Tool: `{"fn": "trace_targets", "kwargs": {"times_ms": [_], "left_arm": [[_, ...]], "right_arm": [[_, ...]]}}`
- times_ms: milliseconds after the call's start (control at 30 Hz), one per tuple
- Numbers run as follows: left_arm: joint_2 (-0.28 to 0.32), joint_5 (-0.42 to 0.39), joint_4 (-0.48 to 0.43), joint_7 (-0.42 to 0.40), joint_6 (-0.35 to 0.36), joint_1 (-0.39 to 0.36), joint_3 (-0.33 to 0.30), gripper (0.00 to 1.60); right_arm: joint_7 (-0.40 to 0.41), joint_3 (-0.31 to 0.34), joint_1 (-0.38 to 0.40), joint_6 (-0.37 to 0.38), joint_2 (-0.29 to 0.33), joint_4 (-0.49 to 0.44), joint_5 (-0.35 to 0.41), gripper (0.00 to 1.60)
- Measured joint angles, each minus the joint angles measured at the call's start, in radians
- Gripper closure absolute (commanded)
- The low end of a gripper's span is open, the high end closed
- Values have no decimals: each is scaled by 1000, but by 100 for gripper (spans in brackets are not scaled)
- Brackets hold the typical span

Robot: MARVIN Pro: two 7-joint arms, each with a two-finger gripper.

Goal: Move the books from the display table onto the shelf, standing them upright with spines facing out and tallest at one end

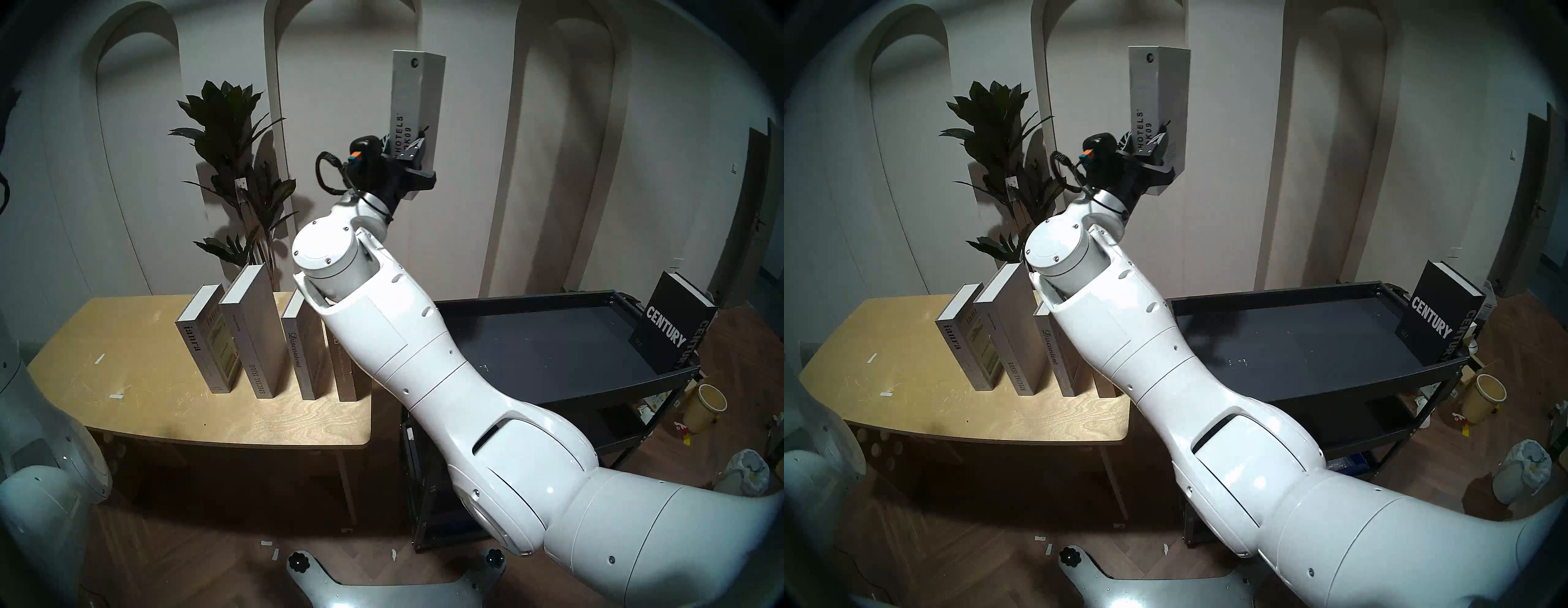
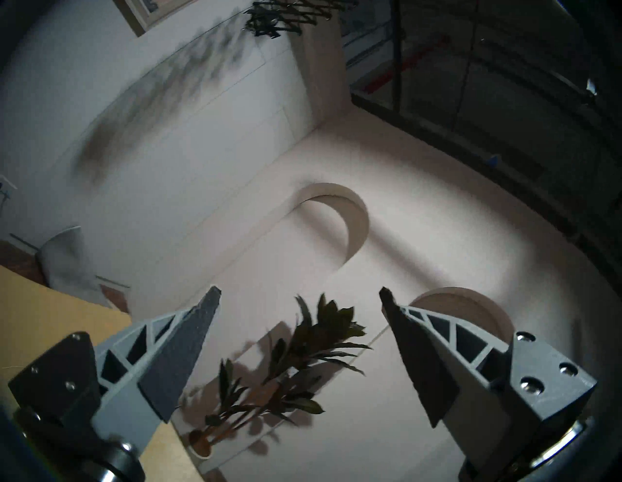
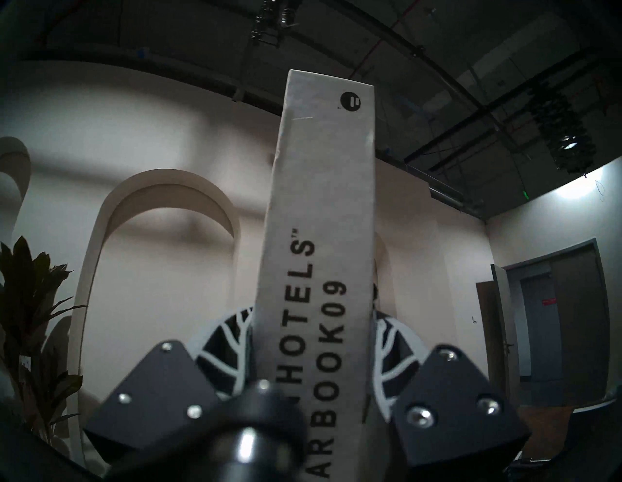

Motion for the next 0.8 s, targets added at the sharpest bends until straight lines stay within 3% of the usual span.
{"fn": "trace_targets", "kwargs": {"times_ms": [400,800], "left_arm": [[-31,74,152,-58,57,139,-82,0],[-66,127,233,-107,99,244,-131,0]], "right_arm": [[-3,96,-58,38,104,-125,44,160],[42,158,-134,91,193,-256,95,160]]}}
